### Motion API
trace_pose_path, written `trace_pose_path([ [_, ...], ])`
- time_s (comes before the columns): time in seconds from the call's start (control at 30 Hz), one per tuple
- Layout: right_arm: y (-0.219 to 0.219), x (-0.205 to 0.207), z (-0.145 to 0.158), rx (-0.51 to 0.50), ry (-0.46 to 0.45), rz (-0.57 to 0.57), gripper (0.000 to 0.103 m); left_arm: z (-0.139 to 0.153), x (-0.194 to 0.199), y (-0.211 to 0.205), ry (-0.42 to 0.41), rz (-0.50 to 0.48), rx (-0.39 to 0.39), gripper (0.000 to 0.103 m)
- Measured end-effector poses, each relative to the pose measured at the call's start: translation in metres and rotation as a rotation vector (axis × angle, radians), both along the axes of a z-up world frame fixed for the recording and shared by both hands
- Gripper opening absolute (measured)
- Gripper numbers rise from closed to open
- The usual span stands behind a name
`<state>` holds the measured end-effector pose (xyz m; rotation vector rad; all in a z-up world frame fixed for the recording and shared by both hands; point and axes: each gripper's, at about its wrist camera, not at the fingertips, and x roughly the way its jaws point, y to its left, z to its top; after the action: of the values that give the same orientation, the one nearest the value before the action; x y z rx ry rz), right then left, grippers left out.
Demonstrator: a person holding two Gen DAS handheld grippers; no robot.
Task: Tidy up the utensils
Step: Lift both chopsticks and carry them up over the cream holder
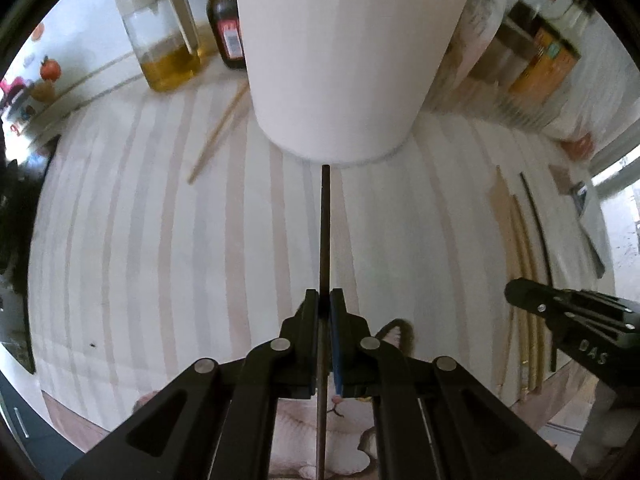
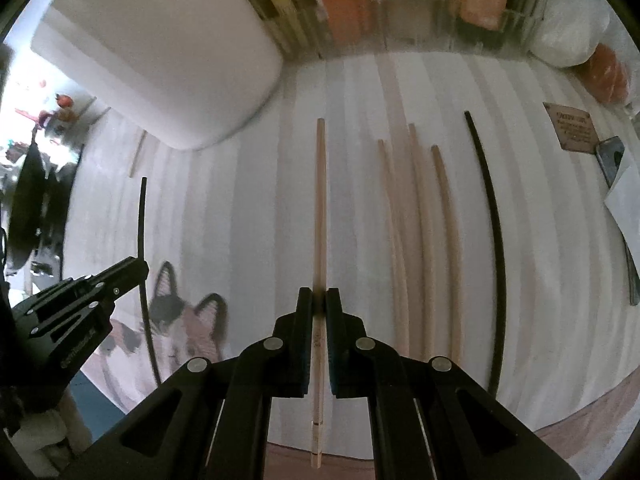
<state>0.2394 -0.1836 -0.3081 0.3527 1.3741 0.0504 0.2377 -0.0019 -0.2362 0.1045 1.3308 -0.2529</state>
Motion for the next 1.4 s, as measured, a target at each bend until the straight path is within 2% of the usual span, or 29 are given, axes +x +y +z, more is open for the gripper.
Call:
trace_pose_path([
  [0.27, -0.002, -0.006, 0.024, 0.022, -0.08, 0.013, 0.006, 0.039, -0.001, 0.005, -0.075, 0.013, -0.05, 0.003],
  [0.63, -0.001, 0.009, 0.062, 0.031, -0.192, 0.017, 0.006, 0.066, 0.0, 0.006, -0.157, 0.03, -0.045, 0.003],
  [1.4, 0.013, 0.032, 0.16, 0.067, -0.455, 0.009, 0.006, 0.157, 0.015, 0.02, -0.389, 0.096, -0.103, 0.002],
])
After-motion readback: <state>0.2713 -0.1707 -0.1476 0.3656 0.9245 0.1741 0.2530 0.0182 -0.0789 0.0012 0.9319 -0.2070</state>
